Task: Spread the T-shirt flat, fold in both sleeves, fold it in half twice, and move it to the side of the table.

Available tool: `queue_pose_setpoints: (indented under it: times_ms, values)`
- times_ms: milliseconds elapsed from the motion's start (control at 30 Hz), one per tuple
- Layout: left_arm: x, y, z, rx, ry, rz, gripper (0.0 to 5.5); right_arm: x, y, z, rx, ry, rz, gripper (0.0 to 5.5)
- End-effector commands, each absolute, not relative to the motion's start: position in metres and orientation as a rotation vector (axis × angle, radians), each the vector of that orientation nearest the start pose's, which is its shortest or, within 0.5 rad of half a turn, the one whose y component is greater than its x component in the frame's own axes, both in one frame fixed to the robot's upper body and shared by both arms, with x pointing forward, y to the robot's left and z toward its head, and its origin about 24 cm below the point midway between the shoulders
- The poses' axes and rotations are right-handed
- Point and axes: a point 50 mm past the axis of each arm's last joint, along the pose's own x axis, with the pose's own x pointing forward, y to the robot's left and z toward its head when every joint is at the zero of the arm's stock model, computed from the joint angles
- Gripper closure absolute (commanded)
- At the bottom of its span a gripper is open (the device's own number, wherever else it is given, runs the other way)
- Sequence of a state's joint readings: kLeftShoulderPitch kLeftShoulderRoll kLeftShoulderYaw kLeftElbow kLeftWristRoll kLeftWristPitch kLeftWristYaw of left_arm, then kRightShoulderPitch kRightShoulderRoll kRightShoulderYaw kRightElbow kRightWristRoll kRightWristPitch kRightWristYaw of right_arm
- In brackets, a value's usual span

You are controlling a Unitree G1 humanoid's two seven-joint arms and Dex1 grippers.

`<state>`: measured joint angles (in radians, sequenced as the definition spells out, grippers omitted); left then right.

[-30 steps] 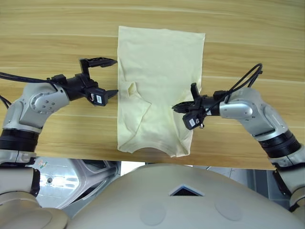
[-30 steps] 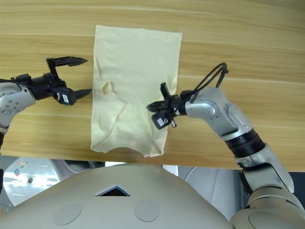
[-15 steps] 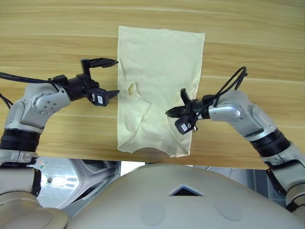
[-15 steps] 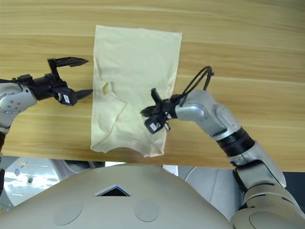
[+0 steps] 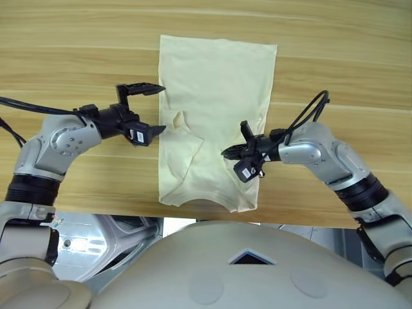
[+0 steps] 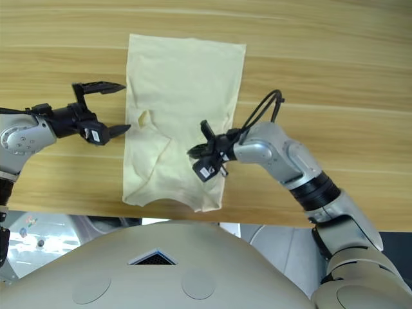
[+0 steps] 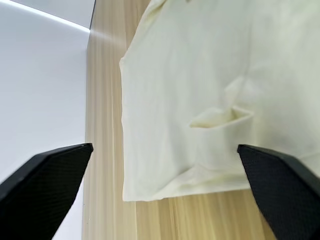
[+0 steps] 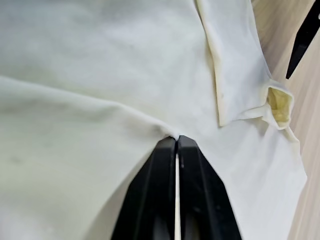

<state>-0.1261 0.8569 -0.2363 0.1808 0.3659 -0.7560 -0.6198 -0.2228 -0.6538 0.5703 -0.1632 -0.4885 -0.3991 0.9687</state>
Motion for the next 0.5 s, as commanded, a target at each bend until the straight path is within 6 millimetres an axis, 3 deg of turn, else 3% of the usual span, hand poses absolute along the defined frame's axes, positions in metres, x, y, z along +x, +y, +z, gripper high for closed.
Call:
queue_pose_setpoints:
  times_ms: [33,367,500]
  values:
    - [0.231,0.206,0.071,1.233,-0.187,-1.168,0.10,0.217,-0.102,0.073,-1.337,-0.197,1.544,4.76]
    - [0.231,0.198,0.068,1.210,-0.207,-1.192,0.10,0.219,-0.102,0.078,-1.291,-0.233,1.501,2.89]
    - [0.222,0.200,0.072,1.116,-0.211,-1.228,0.10,0.237,-0.130,0.109,-1.313,-0.258,1.309,2.26]
